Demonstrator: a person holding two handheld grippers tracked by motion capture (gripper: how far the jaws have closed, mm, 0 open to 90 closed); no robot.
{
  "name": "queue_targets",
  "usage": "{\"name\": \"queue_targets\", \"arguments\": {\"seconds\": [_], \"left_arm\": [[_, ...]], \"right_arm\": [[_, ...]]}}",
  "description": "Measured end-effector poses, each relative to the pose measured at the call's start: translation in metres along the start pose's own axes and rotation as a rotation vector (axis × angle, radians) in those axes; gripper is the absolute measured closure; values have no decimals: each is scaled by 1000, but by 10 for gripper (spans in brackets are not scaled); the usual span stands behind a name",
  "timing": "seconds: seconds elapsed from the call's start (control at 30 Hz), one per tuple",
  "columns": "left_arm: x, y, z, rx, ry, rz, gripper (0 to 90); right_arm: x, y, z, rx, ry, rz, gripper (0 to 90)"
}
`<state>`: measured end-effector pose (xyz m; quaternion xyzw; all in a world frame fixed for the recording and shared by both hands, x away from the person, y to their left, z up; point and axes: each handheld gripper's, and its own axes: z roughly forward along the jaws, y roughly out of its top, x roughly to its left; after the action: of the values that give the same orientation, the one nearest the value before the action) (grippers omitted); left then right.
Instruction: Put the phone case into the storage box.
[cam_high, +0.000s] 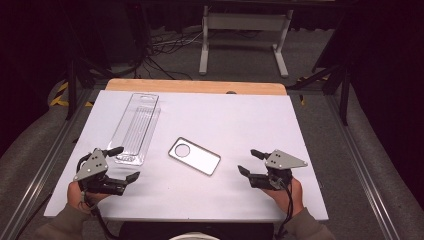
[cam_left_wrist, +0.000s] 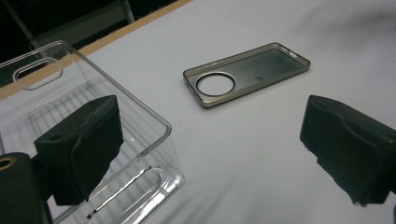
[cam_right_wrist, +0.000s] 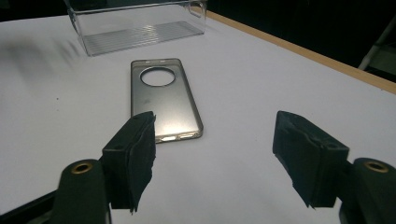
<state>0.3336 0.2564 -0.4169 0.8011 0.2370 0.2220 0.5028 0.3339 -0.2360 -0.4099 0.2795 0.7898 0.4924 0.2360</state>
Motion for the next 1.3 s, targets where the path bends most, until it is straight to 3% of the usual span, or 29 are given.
{"name": "queue_targets", "arguments": {"seconds": [0.2,0.37,0.47,0.57,0.67,0.7,0.83,0.9,1.0,1.03,1.1,1.17,1.23,1.3], "left_arm": [[-8,1,0,-30,5,27,73],[-7,1,0,-42,32,14,97],[-6,0,0,-58,40,6,94],[-6,1,0,-49,39,15,108],[-7,1,1,-35,44,14,117],[-6,1,0,-33,44,13,120],[-6,2,-1,-44,42,17,129],[-6,1,-1,-50,33,18,130],[-6,1,-2,-49,29,22,127],[-7,1,-2,-52,24,16,122],[-7,1,-2,-58,27,18,122],[-7,1,-2,-58,23,18,121],[-7,0,-2,-58,26,17,123],[-6,0,-2,-56,16,23,124]], "right_arm": [[3,1,1,-3,-9,-32,281],[5,2,6,-2,-9,-61,288],[6,3,6,-12,-21,-70,328],[3,5,9,8,-6,-57,365],[3,10,13,33,13,-77,420],[3,15,19,64,16,-77,417],[0,20,26,80,30,-66,409],[-3,29,34,108,62,-65,478],[-4,38,41,133,81,-70,489],[-5,48,52,176,109,-63,459],[-6,53,58,189,114,-61,467],[-5,63,74,239,144,-61,461],[-4,70,87,277,156,-71,486],[-1,80,109,349,180,-84,542]]}}
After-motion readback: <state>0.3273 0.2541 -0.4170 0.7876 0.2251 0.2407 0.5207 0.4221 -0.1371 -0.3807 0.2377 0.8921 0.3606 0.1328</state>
